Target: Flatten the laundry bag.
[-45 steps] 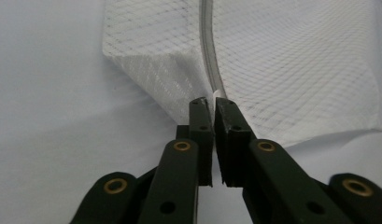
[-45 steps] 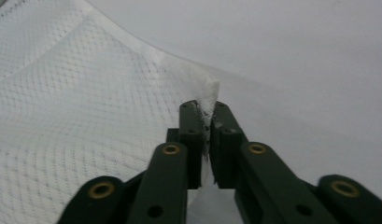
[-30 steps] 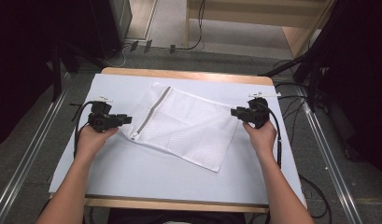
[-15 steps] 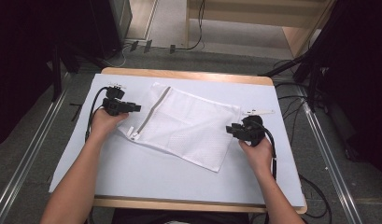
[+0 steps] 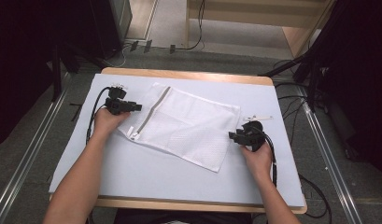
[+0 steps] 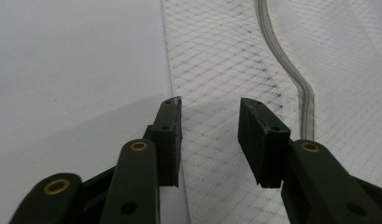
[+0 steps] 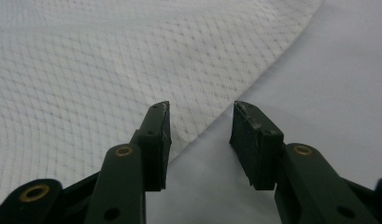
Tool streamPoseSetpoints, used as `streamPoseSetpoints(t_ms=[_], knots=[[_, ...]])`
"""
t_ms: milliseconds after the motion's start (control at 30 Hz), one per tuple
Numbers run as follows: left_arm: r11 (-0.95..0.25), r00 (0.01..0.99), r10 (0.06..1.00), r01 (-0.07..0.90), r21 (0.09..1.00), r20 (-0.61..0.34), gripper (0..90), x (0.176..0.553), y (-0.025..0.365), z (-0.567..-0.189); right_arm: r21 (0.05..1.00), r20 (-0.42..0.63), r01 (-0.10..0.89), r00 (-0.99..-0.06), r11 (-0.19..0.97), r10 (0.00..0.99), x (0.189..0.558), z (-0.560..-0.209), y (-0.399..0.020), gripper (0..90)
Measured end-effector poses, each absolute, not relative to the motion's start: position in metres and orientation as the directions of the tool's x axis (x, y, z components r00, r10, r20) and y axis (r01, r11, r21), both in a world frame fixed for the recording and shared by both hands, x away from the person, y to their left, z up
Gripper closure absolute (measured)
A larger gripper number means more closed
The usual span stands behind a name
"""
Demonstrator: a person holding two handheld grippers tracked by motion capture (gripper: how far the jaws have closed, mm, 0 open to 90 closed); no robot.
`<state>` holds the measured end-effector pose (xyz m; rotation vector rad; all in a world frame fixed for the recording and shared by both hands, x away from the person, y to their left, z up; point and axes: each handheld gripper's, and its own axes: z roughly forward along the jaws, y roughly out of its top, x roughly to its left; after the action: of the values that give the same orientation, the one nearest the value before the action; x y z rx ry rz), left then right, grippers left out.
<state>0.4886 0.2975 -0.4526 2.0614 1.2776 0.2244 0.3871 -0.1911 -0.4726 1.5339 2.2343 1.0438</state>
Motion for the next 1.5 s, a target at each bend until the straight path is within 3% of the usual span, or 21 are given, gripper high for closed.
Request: streamPoseSetpoints(t_ms=[67,133,200,267,533,800,1200,1367,1500], knots=[[-0.279,0.515,0.826,0.727,0.628,-0.229,69.5,0.488,0.296,-0.454,0.678,0.183,0.708,-0.425,0.199,0.886,0.387,-0.474,-0.187,57.2],[-0.307,0.524,0.83,0.715,0.628,-0.191,74.3,0.487,0.292,-0.453,0.687,0.166,0.692,-0.444,0.22,0.881,0.387,-0.475,-0.183,57.9],[-0.33,0.531,0.832,0.706,0.627,-0.16,81.2,0.486,0.29,-0.453,0.689,0.129,0.684,-0.444,0.242,0.887,0.387,-0.475,-0.178,63.3],[-0.319,0.534,0.824,0.716,0.622,-0.192,89.6,0.486,0.289,-0.454,0.685,0.103,0.683,-0.434,0.253,0.895,0.387,-0.474,-0.177,68.3],[-0.308,0.527,0.825,0.719,0.623,-0.201,90.0,0.486,0.29,-0.455,0.677,0.15,0.704,-0.418,0.215,0.896,0.39,-0.475,-0.182,90.0],[-0.275,0.497,0.837,0.745,0.608,-0.231,86.0,0.485,0.296,-0.45,0.653,0.183,0.729,-0.416,0.206,0.891,0.398,-0.47,-0.185,90.0],[-0.292,0.493,0.852,0.727,0.621,-0.175,65.4,0.482,0.293,-0.451,0.66,0.174,0.728,-0.39,0.187,0.904,0.419,-0.468,-0.198,90.0],[-0.327,0.514,0.845,0.715,0.617,-0.147,72.5,0.478,0.284,-0.451,0.669,0.165,0.718,-0.395,0.191,0.904,0.42,-0.466,-0.197,90.0],[-0.341,0.53,0.833,0.72,0.605,-0.16,90.0,0.478,0.281,-0.452,0.664,0.161,0.72,-0.402,0.202,0.902,0.421,-0.467,-0.194,90.0]])
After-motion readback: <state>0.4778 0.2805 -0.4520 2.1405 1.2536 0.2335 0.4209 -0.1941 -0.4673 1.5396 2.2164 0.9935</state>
